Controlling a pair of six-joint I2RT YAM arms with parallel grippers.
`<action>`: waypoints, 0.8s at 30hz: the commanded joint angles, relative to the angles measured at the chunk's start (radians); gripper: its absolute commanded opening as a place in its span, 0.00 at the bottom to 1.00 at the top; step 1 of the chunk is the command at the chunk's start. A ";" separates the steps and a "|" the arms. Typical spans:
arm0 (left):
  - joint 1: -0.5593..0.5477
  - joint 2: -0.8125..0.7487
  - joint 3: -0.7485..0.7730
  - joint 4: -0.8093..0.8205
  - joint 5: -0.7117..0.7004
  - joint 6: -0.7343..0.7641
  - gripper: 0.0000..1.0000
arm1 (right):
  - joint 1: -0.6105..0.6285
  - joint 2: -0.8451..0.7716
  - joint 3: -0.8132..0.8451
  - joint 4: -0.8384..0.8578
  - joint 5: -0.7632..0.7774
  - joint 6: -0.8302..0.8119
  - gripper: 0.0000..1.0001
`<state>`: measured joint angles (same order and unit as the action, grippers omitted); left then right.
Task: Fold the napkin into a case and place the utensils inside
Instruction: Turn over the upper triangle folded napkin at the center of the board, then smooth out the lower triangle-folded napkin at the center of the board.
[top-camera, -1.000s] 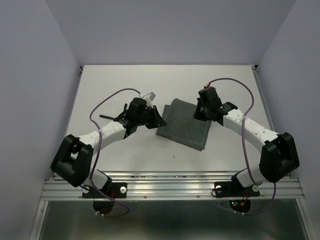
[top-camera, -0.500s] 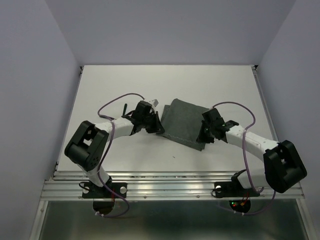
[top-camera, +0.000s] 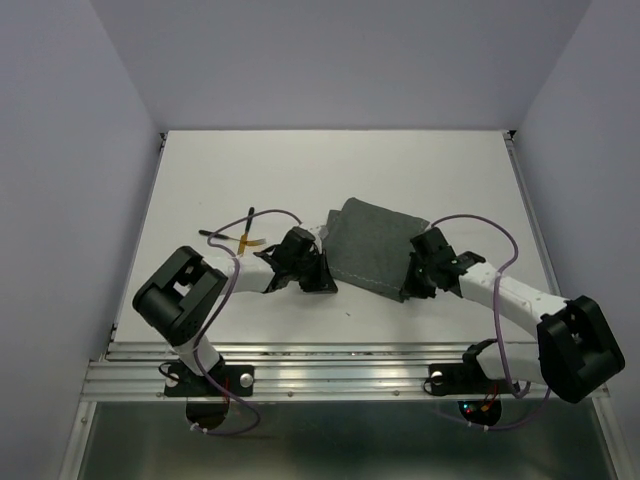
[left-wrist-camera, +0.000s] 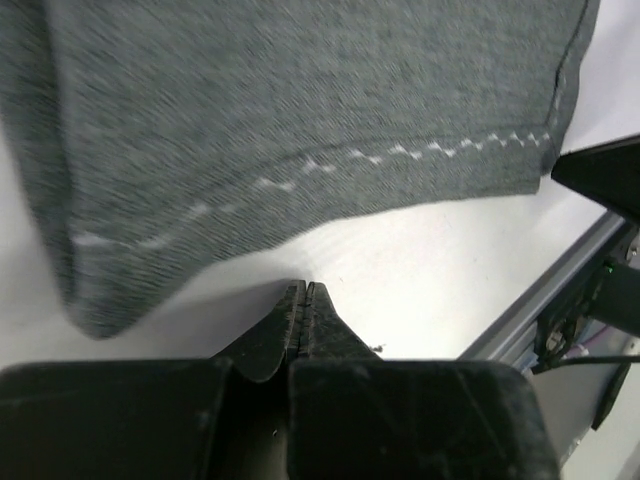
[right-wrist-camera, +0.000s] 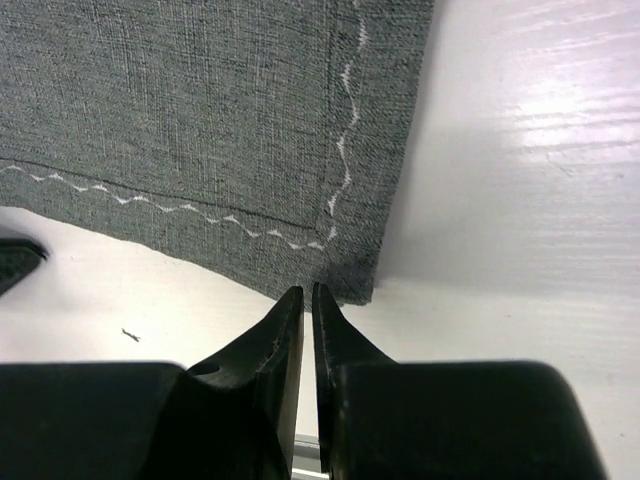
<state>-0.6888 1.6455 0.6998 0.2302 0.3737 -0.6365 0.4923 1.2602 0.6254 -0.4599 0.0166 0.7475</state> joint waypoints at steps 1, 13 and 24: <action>-0.057 -0.042 -0.062 0.000 -0.009 -0.034 0.00 | 0.003 -0.047 0.014 -0.085 0.042 -0.019 0.14; -0.012 -0.297 0.069 -0.229 -0.136 0.021 0.00 | 0.014 -0.006 0.203 -0.030 0.031 -0.019 0.14; 0.043 -0.001 0.332 -0.285 -0.209 0.118 0.00 | 0.034 0.248 0.318 0.112 -0.038 -0.004 0.14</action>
<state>-0.6472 1.5826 0.9886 -0.0135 0.2062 -0.5713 0.5182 1.4887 0.8944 -0.4232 0.0174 0.7353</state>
